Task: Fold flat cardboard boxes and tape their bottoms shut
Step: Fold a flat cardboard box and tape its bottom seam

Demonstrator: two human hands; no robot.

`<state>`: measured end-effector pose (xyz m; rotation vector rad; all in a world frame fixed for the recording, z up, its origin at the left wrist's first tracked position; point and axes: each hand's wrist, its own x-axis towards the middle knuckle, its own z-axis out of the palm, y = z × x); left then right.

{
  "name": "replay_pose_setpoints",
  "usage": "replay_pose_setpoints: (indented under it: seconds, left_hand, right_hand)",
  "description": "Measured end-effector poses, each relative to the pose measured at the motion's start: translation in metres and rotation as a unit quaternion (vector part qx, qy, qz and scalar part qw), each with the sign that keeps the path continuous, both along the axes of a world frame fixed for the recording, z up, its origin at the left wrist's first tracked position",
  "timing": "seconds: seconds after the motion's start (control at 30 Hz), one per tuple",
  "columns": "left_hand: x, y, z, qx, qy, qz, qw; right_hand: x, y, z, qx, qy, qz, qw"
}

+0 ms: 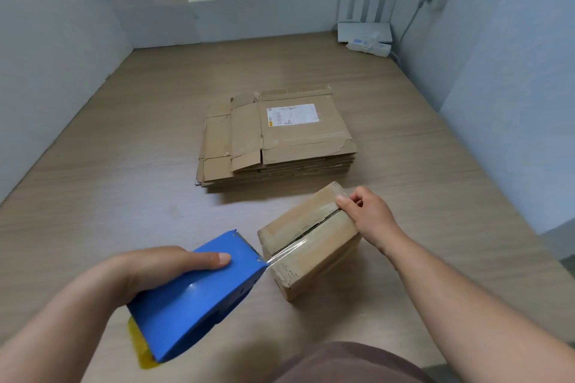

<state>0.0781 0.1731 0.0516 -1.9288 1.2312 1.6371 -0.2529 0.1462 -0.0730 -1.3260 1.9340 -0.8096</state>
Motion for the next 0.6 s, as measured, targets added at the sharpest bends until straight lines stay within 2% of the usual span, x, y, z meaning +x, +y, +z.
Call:
replay_pose_setpoints:
  seconds: [0.13,0.33,0.37,0.43,0.47,0.5,0.6]
  left_hand:
    - [0.003,0.007,-0.002,-0.009,-0.025,-0.005,1.0]
    - [-0.033,-0.005,-0.032,-0.113,-0.138,-0.063,0.982]
    - [-0.037,-0.006,-0.037,-0.132,-0.181,-0.1,0.969]
    - [-0.036,-0.003,-0.049,-0.199,-0.302,-0.186,0.913]
    - [-0.033,-0.002,-0.056,-0.236,-0.342,-0.198,0.887]
    - [-0.03,-0.003,-0.062,-0.265,-0.356,-0.187,0.876]
    - [-0.027,-0.006,-0.08,-0.328,-0.319,-0.096,0.884]
  right_hand:
    - [0.0,0.0,0.001,0.001,0.011,0.001,1.0]
    - [0.002,0.001,0.003,-0.006,0.015,0.006,1.0]
    - [0.003,0.0,0.004,-0.008,0.014,0.002,1.0]
    - [0.005,0.002,0.005,-0.007,0.019,-0.005,1.0]
    - [0.007,0.004,0.004,-0.006,0.022,-0.014,1.0]
    - [0.01,0.006,0.004,-0.006,0.025,-0.029,0.999]
    - [0.024,0.009,0.0,0.0,0.039,-0.096,0.995]
